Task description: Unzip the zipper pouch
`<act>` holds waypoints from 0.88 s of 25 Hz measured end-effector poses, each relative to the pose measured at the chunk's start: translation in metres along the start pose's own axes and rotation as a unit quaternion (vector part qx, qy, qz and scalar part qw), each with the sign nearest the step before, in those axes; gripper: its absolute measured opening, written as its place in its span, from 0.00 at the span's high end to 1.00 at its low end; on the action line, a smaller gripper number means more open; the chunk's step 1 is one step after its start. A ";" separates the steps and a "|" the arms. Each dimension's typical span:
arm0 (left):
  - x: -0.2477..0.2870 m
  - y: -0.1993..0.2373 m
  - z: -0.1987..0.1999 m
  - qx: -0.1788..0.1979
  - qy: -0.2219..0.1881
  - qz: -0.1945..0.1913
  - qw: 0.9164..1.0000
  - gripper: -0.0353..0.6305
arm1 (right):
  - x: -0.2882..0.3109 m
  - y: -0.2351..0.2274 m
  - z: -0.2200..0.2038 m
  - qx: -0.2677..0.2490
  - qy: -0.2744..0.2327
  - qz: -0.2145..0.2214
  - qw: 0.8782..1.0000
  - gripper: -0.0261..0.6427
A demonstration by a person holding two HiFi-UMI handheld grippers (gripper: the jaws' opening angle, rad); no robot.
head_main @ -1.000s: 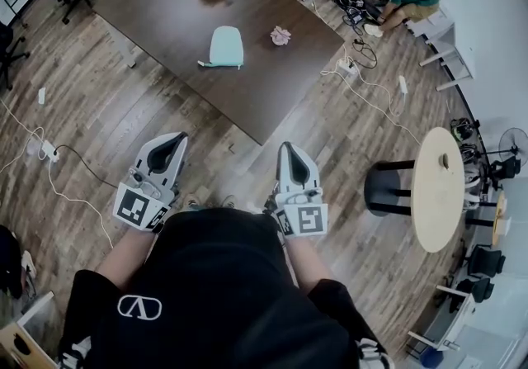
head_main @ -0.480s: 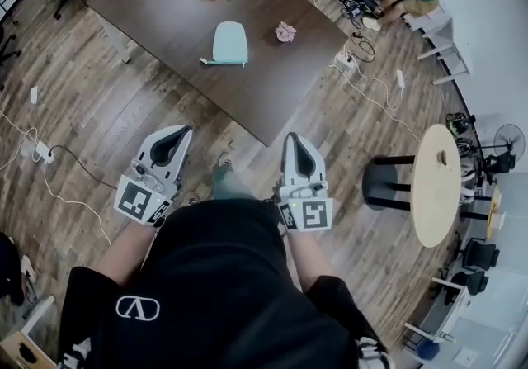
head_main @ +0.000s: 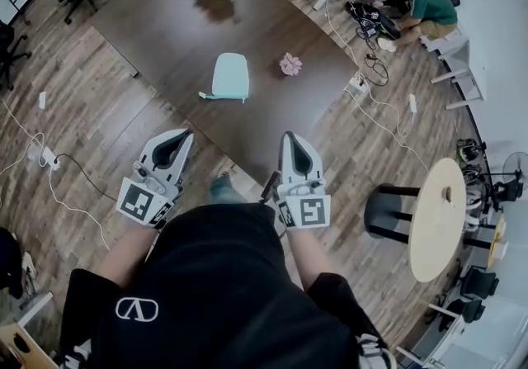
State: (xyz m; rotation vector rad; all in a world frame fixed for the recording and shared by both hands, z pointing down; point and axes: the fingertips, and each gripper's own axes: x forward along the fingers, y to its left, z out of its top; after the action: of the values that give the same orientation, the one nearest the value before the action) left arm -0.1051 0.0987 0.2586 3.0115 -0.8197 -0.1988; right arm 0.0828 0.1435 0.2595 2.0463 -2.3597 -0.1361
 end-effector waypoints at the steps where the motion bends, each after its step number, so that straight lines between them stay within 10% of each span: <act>1: 0.014 0.005 -0.001 0.000 0.002 0.003 1.000 0.94 | 0.012 -0.010 -0.002 0.001 0.001 0.006 1.000 0.96; 22: 0.163 0.061 -0.094 -0.041 0.071 0.018 0.997 0.94 | 0.159 -0.100 -0.084 0.013 0.039 0.071 0.997 0.96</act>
State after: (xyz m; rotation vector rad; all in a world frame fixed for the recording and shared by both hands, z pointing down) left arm 0.0155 -0.0380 0.3355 2.8931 -0.8294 -0.0176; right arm 0.1643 -0.0320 0.3279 1.8496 -2.4608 -0.0247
